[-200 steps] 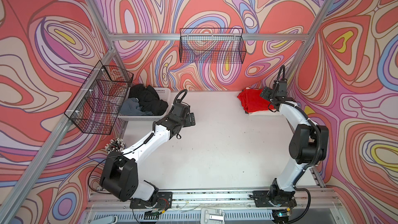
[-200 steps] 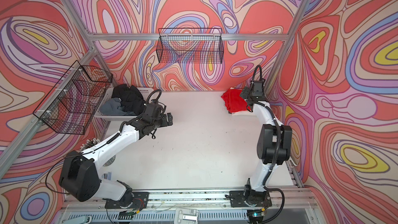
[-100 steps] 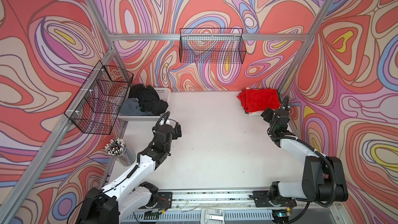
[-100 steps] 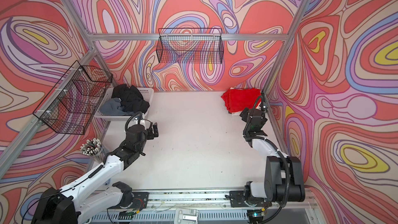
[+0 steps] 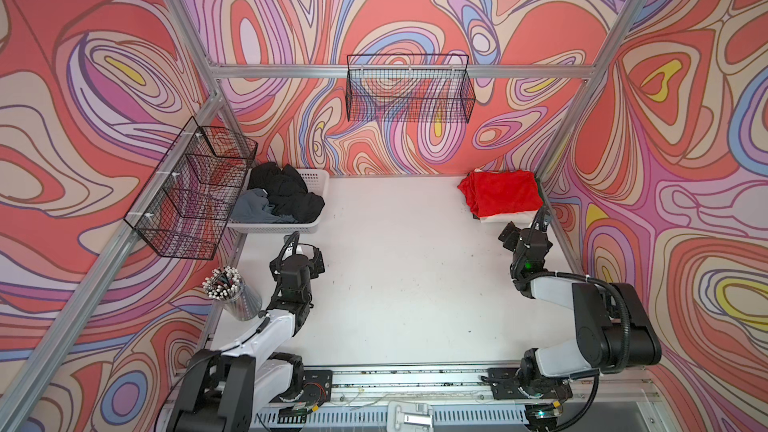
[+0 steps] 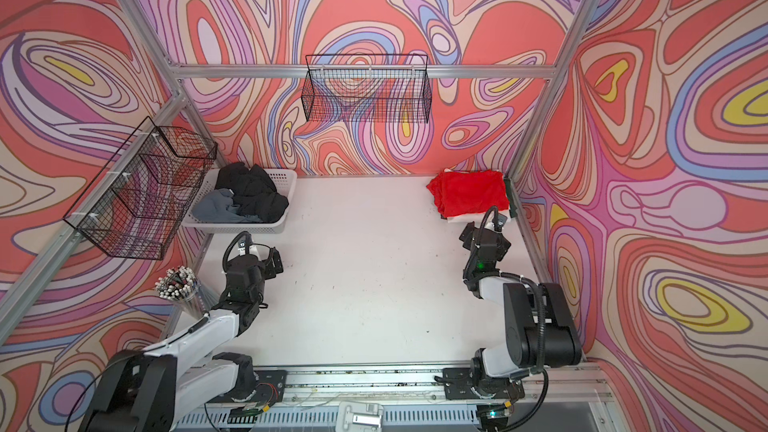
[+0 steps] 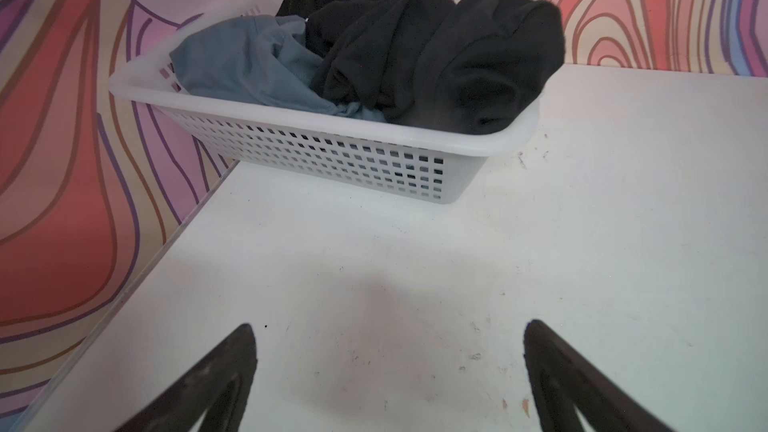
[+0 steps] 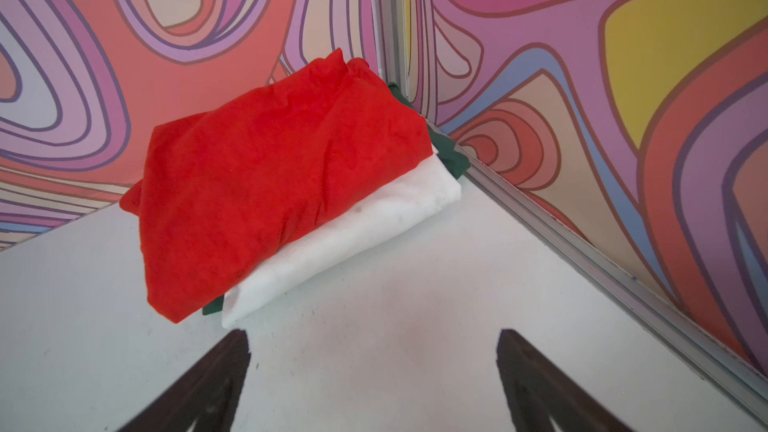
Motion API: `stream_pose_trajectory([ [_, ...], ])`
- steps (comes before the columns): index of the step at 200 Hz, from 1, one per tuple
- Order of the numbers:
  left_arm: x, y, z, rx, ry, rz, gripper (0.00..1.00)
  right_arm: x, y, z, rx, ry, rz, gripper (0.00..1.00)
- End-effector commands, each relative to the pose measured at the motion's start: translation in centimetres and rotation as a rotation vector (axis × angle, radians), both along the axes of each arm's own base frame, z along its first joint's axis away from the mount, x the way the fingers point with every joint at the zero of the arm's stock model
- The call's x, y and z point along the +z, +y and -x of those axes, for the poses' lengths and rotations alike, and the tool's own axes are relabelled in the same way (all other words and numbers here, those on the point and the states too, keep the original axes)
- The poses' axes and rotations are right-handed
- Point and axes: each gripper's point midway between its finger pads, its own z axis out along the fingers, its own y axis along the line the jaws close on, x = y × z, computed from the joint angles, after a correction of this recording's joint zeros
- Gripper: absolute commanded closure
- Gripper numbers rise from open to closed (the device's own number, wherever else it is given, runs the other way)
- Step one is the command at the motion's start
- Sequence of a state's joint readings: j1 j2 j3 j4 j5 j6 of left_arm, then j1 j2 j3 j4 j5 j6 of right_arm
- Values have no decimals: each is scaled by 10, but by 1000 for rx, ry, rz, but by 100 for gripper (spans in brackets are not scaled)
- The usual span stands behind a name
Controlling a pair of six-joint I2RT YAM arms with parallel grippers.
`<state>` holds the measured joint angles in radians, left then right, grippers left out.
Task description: Fold and stack the t-shirts
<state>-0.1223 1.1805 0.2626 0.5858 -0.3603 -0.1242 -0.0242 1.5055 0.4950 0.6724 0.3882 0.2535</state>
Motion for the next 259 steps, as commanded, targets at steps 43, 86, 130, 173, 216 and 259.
stream_pose_trajectory([
  [43,-1,-17,-43,-166,-153,-58,0,3,7,16,40,-154,57,2],
  [86,-16,-26,-56,-232,-29,-37,0,4,30,11,153,-166,106,2],
  [130,-16,-20,-61,-242,-21,22,0,-16,52,-7,230,-86,158,2],
  [173,-16,-19,-60,-234,-20,25,0,-13,52,-7,227,-103,161,2],
  [216,-16,-19,-60,-234,-23,25,0,-13,52,-7,228,-101,163,2],
  [259,-16,-19,-60,-234,-22,25,0,-14,52,-7,228,-100,163,2],
])
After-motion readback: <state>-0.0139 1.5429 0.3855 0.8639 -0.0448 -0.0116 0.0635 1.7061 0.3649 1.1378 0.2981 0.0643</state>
